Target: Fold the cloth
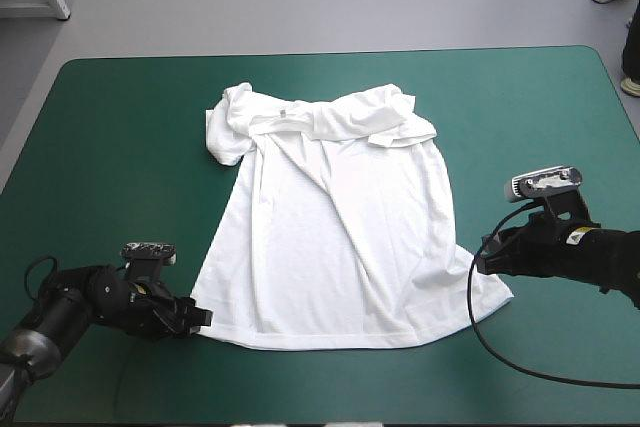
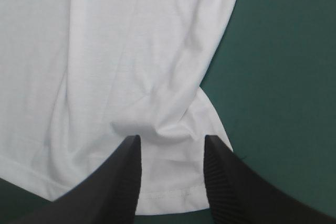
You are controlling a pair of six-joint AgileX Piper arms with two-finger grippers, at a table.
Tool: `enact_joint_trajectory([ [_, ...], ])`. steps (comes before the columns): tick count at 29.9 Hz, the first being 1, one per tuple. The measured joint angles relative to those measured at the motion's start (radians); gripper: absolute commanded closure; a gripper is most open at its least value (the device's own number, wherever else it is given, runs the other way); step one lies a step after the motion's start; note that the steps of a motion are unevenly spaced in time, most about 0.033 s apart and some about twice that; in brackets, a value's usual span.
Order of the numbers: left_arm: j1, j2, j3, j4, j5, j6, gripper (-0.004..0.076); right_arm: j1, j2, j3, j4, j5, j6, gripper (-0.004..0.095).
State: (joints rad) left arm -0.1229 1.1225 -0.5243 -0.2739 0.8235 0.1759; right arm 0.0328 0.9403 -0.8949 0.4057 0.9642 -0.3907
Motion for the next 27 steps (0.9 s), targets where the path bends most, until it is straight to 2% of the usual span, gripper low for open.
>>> enact_joint_trajectory([
  [2,0.001,0.025,-0.008,-0.024,-0.004,0.028,0.0314,0.000,0.000,0.000,0.000,0.000,0.002,0.0541],
  [4,0.001,0.051,-0.017,-0.060,-0.014,0.073,0.0377,0.000,-0.001,0.000,-0.007,0.000,0.002,0.0541],
  [8,0.001,0.076,-0.025,-0.076,-0.025,0.130,0.0594,0.000,-0.001,0.000,-0.042,0.006,0.019,0.0541],
  [9,0.001,0.080,-0.026,-0.077,-0.029,0.144,0.0671,0.000,-0.001,0.000,-0.054,0.008,0.029,0.0541],
  [10,0.001,0.082,-0.026,-0.082,-0.033,0.157,0.0705,0.000,-0.001,0.000,-0.067,0.012,0.035,0.0541],
  [19,0.001,0.090,-0.025,-0.103,-0.035,0.205,0.0705,0.000,-0.001,0.000,-0.181,0.080,0.113,0.0536],
  [27,0.001,0.090,-0.023,-0.112,-0.039,0.205,0.0705,0.000,-0.001,0.017,-0.207,0.138,0.129,0.0382],
])
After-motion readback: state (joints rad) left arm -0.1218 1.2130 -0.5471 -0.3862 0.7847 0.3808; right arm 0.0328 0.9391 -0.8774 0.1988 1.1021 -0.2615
